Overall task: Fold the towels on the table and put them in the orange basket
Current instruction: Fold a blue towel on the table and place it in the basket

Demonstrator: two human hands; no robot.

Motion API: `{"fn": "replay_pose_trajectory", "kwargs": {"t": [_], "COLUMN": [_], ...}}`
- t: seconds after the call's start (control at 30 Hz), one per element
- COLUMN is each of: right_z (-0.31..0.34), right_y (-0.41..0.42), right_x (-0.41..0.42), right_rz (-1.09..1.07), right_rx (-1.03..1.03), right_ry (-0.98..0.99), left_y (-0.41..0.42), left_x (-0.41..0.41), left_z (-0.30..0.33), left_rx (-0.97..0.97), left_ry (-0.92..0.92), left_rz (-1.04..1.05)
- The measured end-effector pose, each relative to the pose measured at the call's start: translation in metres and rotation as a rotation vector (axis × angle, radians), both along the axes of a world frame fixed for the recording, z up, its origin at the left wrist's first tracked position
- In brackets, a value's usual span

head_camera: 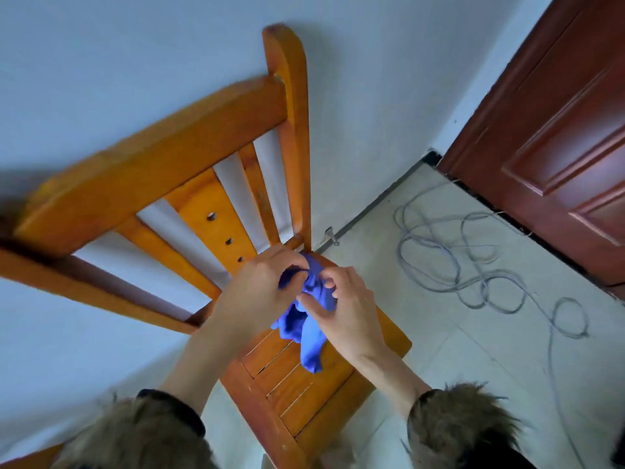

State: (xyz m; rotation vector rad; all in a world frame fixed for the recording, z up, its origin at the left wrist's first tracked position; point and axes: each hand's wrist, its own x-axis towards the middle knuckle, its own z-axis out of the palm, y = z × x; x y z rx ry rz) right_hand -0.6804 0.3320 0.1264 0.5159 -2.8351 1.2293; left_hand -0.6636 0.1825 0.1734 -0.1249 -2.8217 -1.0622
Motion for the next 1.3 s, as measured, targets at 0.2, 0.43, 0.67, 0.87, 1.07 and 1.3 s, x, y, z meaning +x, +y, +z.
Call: {"fn": "replay_pose_trajectory", "kwargs": {"t": [0.2,0.43,0.67,0.87,1.07,1.3], "right_z": [0.092,0.209,0.302,0.358,0.394,0.406], "right_y": [0.003,-0.011,-0.039,-0.09,-0.139,-0.181], "right_x": [0.017,0.047,0.118,0.228,0.378,0.595], "right_rz": [0.09,0.261,0.529,0.825,1.135,1.402], "right_rx": [0.102,0.027,-0.046,-0.171,-0.246,-0.358], "right_ry": [0.215,0.411,0.666,0.684,0.644,0.786], "left_y": [0.011,0.023,0.004,-0.003,-0.001,0.001], "left_x": [0.033,0.106,0.239,0.375,0.54,0.758], "left_z": [0.1,0.21,0.293,0.34,0.347,0.331], "left_rx": [-0.078,-0.137,-0.2,-0.23,-0.142,-0.116], "left_ry": [0.071,0.193,0.195,0.229,0.21,0.105], "left_rz": [0.046,0.346,0.723,0.982,1.275,1.628]}}
